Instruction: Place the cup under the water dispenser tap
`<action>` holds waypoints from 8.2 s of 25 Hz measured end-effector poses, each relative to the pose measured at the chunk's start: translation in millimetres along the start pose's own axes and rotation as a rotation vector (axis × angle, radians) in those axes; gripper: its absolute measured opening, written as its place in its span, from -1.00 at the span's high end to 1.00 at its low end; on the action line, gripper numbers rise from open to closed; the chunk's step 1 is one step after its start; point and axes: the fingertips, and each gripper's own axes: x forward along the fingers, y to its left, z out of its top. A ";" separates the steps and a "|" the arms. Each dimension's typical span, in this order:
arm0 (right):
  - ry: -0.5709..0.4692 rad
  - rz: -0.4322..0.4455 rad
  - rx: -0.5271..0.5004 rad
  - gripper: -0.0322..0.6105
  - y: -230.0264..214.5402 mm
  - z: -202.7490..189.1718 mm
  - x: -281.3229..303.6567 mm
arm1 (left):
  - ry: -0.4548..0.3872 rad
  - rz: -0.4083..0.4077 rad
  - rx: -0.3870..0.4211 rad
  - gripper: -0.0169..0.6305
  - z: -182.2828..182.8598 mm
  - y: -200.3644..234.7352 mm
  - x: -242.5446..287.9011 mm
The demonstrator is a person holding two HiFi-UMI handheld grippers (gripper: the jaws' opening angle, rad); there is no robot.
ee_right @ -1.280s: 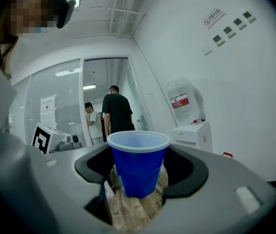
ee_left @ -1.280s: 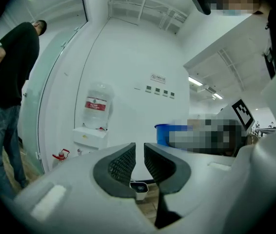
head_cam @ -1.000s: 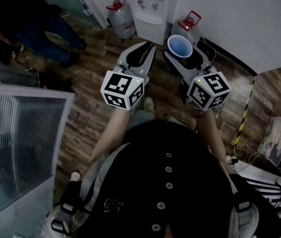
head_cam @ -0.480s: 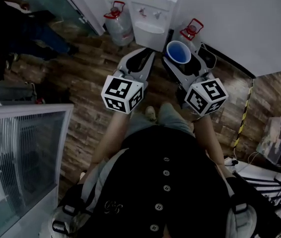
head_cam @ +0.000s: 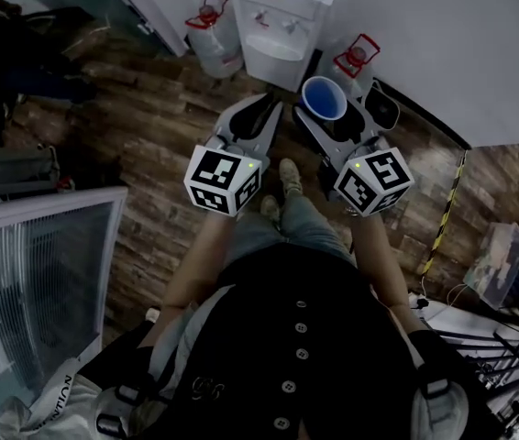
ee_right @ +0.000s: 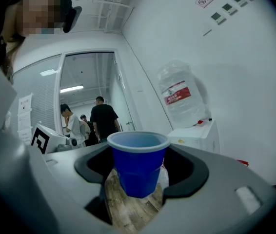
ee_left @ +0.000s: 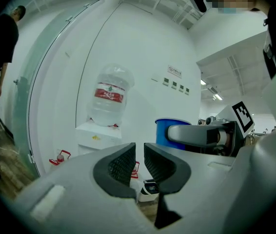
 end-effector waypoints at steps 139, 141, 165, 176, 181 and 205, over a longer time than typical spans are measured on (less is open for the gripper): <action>0.318 -0.139 -0.293 -0.02 -330.1 -358.3 322.0 | 0.111 0.283 -0.175 0.80 -308.5 295.0 274.1; 0.330 -0.144 -0.278 -0.02 -331.1 -361.0 320.4 | 0.112 0.279 -0.181 0.80 -309.5 294.2 274.7; 0.280 -0.211 -0.124 -0.28 -299.6 -336.9 255.3 | 0.132 0.259 -0.171 0.80 -291.7 252.5 243.8; 0.185 -0.185 -0.127 -0.24 -257.2 -276.1 215.1 | 0.095 0.224 -0.114 0.80 -237.6 203.1 202.5; 0.166 -0.180 -0.125 -0.19 -233.0 -248.8 196.1 | 0.076 0.226 -0.109 0.80 -209.2 186.7 174.5; 0.098 -0.062 -0.170 0.36 -111.8 -99.6 124.8 | -0.092 0.114 -0.105 0.81 -50.2 100.8 90.4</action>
